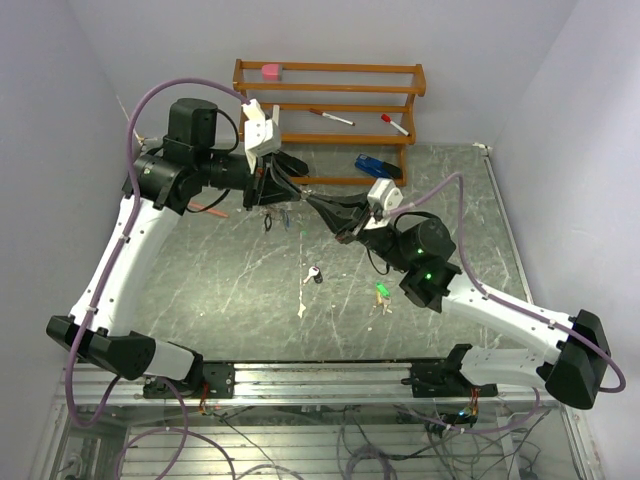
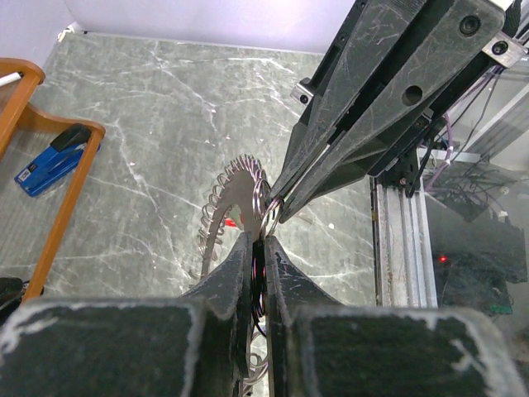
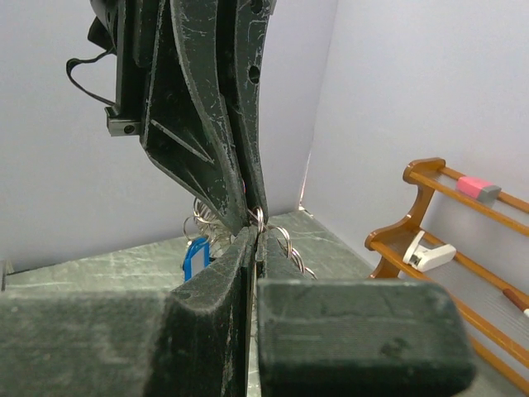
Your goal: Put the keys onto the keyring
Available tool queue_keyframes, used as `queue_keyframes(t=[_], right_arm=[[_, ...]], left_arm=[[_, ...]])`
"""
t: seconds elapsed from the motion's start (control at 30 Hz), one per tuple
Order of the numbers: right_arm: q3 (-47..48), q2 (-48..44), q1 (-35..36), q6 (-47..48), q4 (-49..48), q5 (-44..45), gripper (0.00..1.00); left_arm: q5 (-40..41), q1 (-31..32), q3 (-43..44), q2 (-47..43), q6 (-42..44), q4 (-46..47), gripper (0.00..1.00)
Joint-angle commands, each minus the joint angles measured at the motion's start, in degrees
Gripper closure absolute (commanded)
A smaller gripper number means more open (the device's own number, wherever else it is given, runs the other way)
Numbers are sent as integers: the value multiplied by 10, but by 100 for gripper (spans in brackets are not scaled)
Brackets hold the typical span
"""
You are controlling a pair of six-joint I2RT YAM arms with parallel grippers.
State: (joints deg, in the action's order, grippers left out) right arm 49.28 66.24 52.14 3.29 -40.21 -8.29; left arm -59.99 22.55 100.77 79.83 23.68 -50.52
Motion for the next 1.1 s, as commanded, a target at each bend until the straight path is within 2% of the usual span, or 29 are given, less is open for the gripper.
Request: queue_keyframes(t=[0.0,0.8,0.97,1.07], right_arm=[[-11,3,5,8,-29,21,100],[-38,-2,50,7,-110,138,100],[-36,5,50,3,-104,137,100],[-23,9,50,-8,-67,128,100]], left_arm=[[-74,15,-5,-14,-40,38,93],[-12,15,-34,-26,-44,59,93],[-19,15,-30,-26,-51,68,93],[-12,15,-24,-27,-39,64,93]])
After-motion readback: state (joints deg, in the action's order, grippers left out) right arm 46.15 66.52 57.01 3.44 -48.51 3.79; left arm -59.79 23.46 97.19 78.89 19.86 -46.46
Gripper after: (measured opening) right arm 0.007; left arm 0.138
